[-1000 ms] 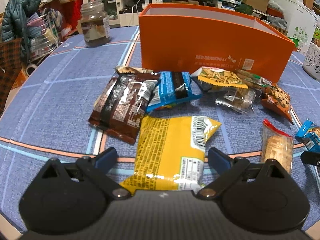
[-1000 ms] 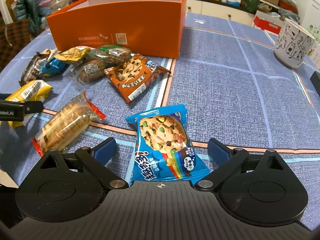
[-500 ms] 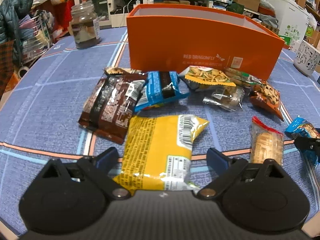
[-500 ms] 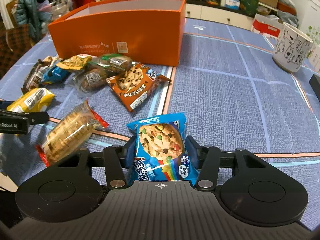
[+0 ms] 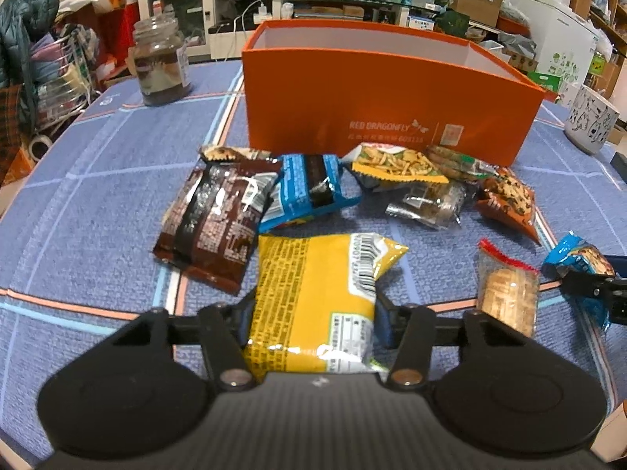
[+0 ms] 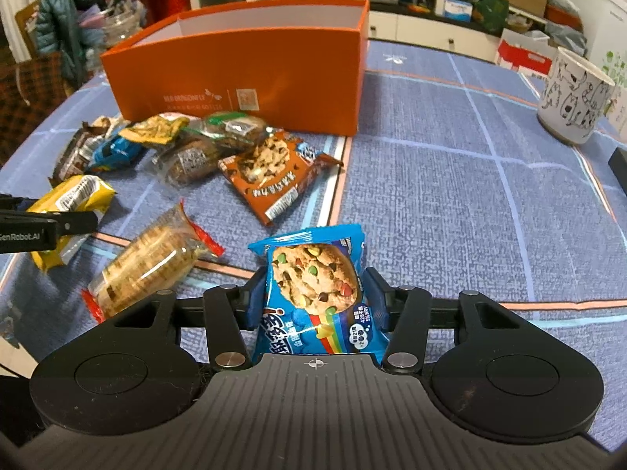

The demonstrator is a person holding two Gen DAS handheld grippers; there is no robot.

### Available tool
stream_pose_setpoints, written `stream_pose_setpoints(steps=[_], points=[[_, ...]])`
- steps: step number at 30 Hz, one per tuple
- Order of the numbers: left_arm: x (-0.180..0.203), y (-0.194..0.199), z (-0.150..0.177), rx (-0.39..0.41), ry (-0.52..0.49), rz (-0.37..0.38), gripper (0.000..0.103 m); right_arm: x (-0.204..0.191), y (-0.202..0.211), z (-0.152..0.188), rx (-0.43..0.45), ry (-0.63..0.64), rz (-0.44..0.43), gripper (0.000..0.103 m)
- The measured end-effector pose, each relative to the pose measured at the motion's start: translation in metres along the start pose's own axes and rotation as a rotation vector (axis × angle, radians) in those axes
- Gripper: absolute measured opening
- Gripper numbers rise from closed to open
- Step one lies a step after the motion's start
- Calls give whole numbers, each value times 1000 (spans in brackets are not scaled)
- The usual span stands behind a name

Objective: Organize snacks
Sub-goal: 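Close the right tool on the blue cookie pack while the left tool closes on the yellow bag, then lift the blue cookie pack and yellow snack bag over the orange box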

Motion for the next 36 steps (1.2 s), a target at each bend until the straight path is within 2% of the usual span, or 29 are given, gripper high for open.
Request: stream_pose_setpoints(steps=[6, 11, 25, 36], points=[[5, 7, -3, 27, -38, -21, 52, -1, 4, -3, 19, 21, 22, 38], [13, 13, -7, 42, -69, -11, 52, 2, 5, -4, 18, 11, 49, 38], [20, 34, -27, 114, -62, -2, 52, -2, 13, -16, 31, -16, 61, 38], [21, 38, -31, 127, -65, 1, 52, -2, 21, -23, 57, -26, 63, 38]])
Point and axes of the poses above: each gripper's, at about its wrist camera, not at the fingertips, and y roughly against the way its jaws point, x to its right, z to its underside, the point moved 10 cm from there along -y, roughly the way its jaws point, and after that the axes turned 1 degree about y, right-handed, at the moved point
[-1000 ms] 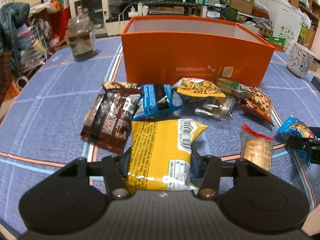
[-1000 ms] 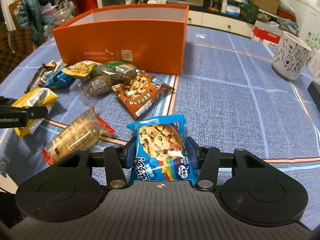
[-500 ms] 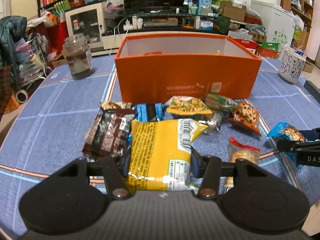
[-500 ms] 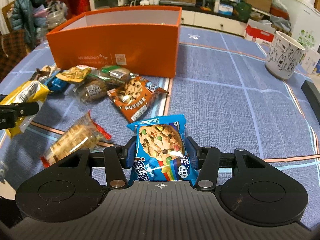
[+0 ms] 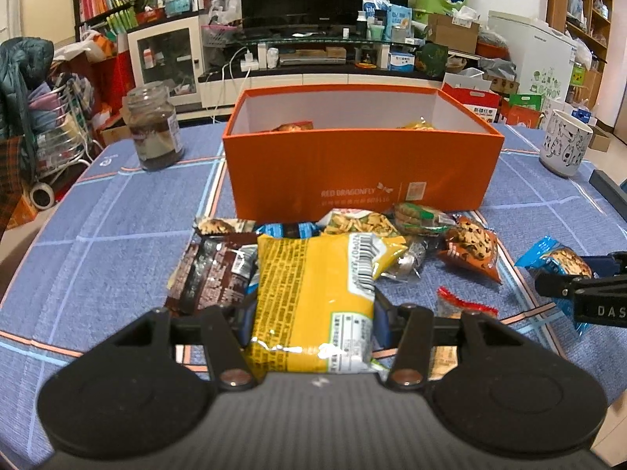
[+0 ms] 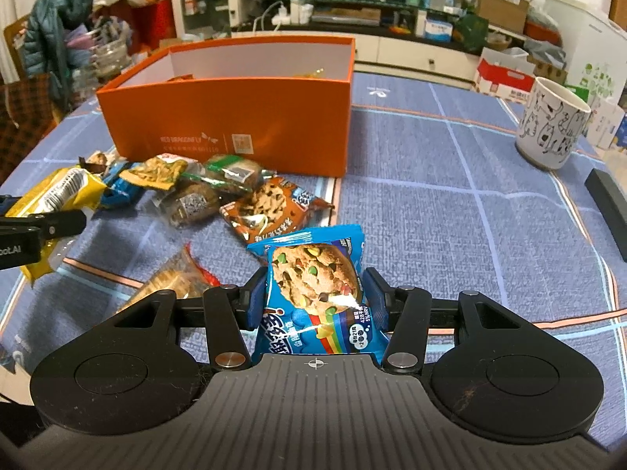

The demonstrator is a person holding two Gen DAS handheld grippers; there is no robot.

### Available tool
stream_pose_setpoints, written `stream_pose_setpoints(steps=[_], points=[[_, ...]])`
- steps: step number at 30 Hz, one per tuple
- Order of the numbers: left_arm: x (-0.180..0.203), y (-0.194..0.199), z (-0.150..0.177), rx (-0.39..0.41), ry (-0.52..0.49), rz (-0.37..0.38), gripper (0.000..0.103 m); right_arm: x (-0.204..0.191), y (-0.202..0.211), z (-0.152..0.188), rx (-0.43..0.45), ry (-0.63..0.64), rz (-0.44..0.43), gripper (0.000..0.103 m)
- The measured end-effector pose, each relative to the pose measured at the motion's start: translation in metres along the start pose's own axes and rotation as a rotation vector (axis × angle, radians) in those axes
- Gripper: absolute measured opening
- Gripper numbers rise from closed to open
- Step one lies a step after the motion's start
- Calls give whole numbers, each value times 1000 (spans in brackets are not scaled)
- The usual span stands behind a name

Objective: Organize snacks
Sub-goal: 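Lift the blue cookie pack and yellow snack bag over the orange box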

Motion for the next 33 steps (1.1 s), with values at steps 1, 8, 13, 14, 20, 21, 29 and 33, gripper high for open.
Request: stream_pose_setpoints(steps=[1, 8, 13, 14, 20, 21, 29, 33], points=[[-1, 1, 0, 3, 1, -2, 52, 0, 0, -1, 1, -1, 0, 38], [-2, 4, -6, 25, -1, -10, 52, -2, 13, -10, 62, -10, -20, 38], [-1, 8, -12, 43, -1, -5, 52, -8, 24, -19, 116, 0, -40, 38], [0, 10, -14, 47, 7, 1, 51, -9, 26, -20, 120, 5, -42, 38], [2, 30, -35, 128, -3, 3, 51, -22, 43, -33, 161, -2, -83, 38], [2, 33, -39, 142, -6, -1, 51, -25, 45, -36, 169, 0, -89, 38], [-1, 35, -62, 184, 16, -18, 51, -42, 44, -54, 194, 23, -99, 38], [-4, 25, -90, 192, 61, 24, 51, -40, 42, -90, 225, 4, -109, 38]])
Point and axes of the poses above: each gripper's, at about its wrist camera, not at the fingertips, and y roughly against the way its jaws point, x to its right, z to its underside, the point moved 10 cm from there along -y, roughly the way its jaws point, and after that the axes turned 1 degree about y, right-handed, at the moved point
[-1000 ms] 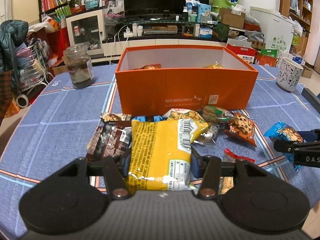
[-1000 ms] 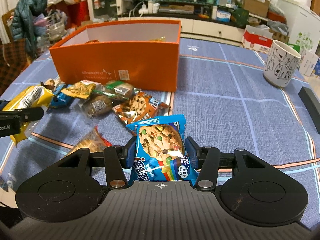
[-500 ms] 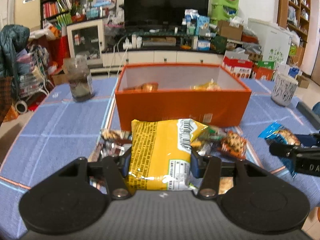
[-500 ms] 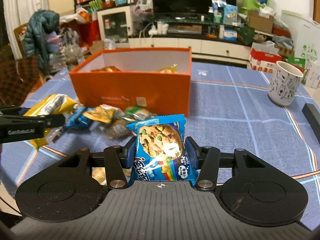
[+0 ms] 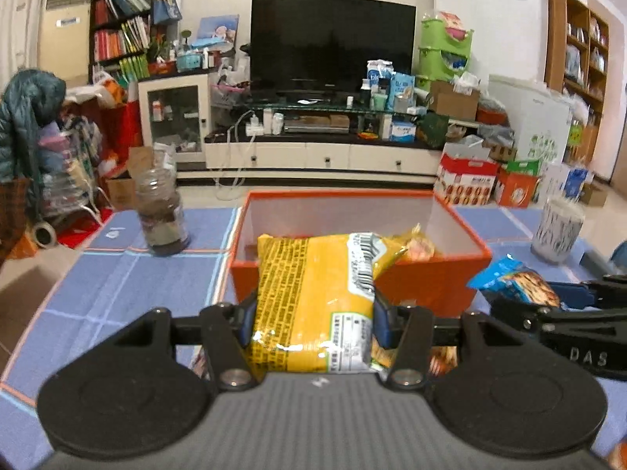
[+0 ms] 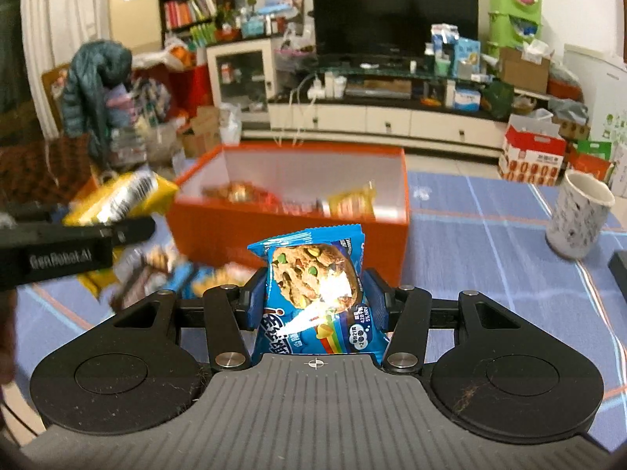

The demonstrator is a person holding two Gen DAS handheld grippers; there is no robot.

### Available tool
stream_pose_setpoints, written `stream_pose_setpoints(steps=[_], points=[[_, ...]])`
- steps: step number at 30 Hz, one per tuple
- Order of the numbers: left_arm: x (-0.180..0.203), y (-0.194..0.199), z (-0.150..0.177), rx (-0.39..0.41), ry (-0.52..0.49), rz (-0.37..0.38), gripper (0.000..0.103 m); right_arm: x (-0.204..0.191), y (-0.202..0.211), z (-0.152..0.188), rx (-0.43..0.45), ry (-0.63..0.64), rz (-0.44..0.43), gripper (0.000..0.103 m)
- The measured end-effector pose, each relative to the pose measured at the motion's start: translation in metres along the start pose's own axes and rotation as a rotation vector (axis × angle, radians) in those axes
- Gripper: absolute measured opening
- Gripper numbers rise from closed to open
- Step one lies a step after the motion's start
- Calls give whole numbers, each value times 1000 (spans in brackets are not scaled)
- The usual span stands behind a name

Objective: Organize snacks
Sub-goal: 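Lift the blue cookie pack and yellow snack bag over the orange box, then open both tools to drop the two packs into the orange box, then move the right tool to the brown cookie pack while the left tool moves to the dark chocolate pack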

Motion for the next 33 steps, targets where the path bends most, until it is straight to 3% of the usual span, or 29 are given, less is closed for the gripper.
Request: stream_pose_setpoints(steps=[4, 9, 12, 13, 15, 16, 20, 25, 28, 33], points=[[-8, -36, -24, -21, 36, 0, 51, 10, -32, -47, 34, -20, 8, 38], [-11, -107, -55, -55, 86, -17, 53, 16, -105, -91, 9, -65, -3, 38], [-10, -132, -54, -123, 63, -37, 69, 18, -140, -99, -50, -60, 24, 40], [-11, -128, -55, -109, 57, -33, 74, 20, -141, -101, -51, -69, 32, 40], [-18, -107, -59, -48, 53, -13, 91, 19, -125, -106, -6, -73, 18, 41], [-23, -93, -58, -24, 47, -8, 93, 18, -113, -105, 19, -62, 14, 45], [-53, -44, -35, 23, 15, -33, 93, 17, -59, -76, 77, -26, 42, 63], [-109, -4, 17, -8, 87, -119, 93, 22, -20, 8, 14, -38, 78, 65], [-129, 10, 38, -23, 92, -136, 93, 32, -23, 41, -43, -144, 100, 65], [-145, -7, 62, -49, 53, -175, 93, 51, -44, 67, -33, -280, 169, 65]])
Point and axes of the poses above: each gripper's, at about its wrist camera, not at the fingertips, and y roughly against the way its jaws point, x to its right, z to its underside, the point moved 10 cm from there along -y, roughly the way its jaws point, and after that the axes turned 1 degree about y, right-handed, at the moved point
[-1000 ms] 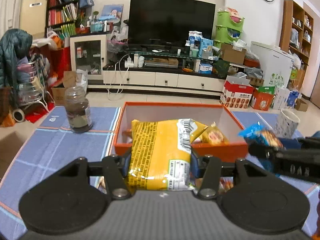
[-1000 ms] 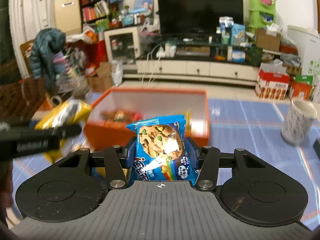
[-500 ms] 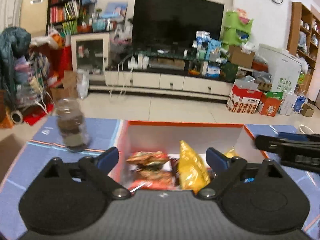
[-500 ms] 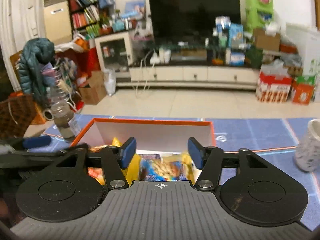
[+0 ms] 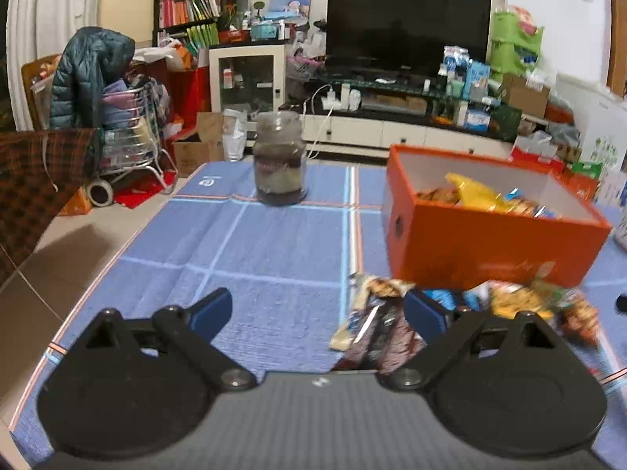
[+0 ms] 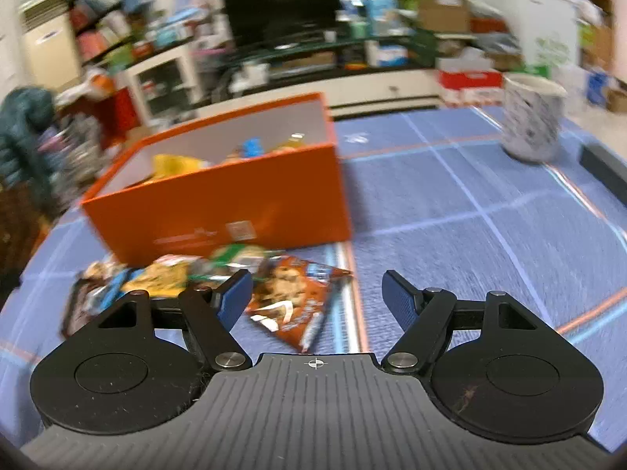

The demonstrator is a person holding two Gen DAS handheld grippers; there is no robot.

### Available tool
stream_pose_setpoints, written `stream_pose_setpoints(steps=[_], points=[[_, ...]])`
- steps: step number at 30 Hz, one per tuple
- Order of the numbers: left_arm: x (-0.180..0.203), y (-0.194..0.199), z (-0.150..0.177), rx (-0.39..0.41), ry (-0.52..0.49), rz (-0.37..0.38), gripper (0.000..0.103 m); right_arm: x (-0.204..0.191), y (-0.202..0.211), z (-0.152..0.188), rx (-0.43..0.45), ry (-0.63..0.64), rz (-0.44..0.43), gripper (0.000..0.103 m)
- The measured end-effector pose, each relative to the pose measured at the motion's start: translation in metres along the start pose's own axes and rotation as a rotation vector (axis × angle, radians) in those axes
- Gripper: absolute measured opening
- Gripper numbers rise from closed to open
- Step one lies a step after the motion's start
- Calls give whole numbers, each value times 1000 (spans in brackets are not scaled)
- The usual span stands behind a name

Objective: Organize snacks
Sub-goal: 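Move the right tool to the brown cookie pack while the left tool moves to the dark chocolate pack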

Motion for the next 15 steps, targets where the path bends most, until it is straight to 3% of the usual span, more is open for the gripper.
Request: stream_pose_setpoints(steps=[6, 11, 15], points=[[18, -27, 16, -63, -76, 28, 93, 3, -31, 14, -55, -54, 31, 64], [29, -29, 14, -69, -94, 42, 93, -5, -43, 15, -75, -97, 45, 64], [30, -29, 17, -79, -97, 42, 93, -19, -29, 9, -76, -93, -18, 66]])
Point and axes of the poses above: each gripper's, at about its wrist camera, not at the fingertips, and y roughly against the way its jaws point, x to its right, z to its underside, the point moved 10 cm from there along -y, roughly the way its jaws point, and after that the axes turned 1 degree about y, right-handed, at the moved point
